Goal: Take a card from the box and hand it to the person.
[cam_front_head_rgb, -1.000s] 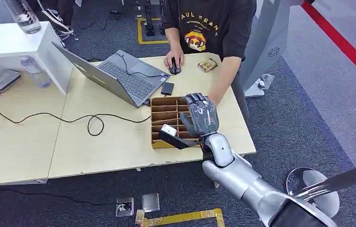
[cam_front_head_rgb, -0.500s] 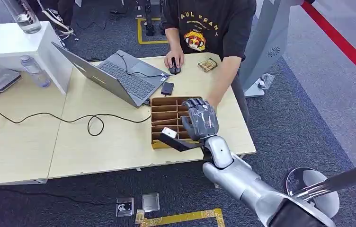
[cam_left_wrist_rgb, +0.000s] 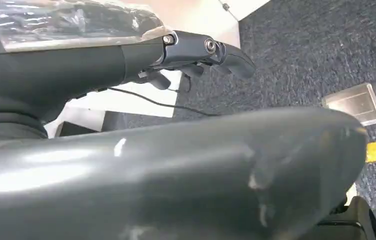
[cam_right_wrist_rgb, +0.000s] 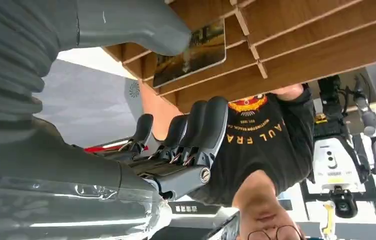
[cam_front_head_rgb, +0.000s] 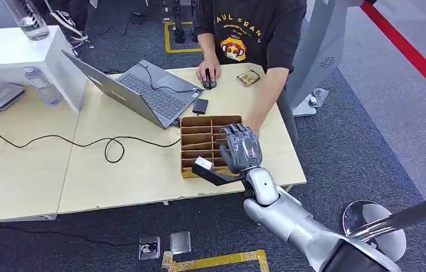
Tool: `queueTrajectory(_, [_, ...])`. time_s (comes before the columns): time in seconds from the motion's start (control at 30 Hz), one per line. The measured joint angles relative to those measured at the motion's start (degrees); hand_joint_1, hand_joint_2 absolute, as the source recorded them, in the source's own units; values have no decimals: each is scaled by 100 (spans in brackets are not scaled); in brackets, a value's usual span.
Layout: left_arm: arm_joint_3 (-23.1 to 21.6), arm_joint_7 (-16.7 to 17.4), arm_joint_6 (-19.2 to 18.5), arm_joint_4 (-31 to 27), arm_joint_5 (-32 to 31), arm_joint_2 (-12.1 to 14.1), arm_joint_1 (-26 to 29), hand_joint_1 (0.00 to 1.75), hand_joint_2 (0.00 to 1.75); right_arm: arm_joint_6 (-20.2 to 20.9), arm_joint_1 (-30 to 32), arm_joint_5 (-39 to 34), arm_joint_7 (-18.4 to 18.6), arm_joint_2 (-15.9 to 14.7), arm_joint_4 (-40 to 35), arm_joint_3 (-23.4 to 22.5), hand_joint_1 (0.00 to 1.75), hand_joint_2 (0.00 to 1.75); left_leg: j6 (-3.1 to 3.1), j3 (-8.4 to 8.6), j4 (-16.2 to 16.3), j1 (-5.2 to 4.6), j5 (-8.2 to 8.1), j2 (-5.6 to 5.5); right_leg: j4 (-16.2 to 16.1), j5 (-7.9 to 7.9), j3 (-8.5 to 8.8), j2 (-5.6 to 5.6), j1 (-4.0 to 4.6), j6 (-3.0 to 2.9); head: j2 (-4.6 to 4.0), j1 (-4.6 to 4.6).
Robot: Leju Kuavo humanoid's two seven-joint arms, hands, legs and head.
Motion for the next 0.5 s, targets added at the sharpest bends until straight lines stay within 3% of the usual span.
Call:
queueTrajectory(0.17, [0, -2, -2, 0, -2, 0, -1, 0, 0, 22, 0, -26, -4, -9, 42, 39, 84, 175, 0, 0, 0, 0, 0, 0, 0, 0, 1, 0, 0, 0, 0, 2])
queueTrajectory(0.5, [0, -24, -11, 0, -46, -2, -5, 0, 0, 24, -58, -92, -42, 33, 175, 103, 110, 175, 0, 0, 0, 0, 0, 0, 0, 0, 1, 0, 0, 0, 0, 0])
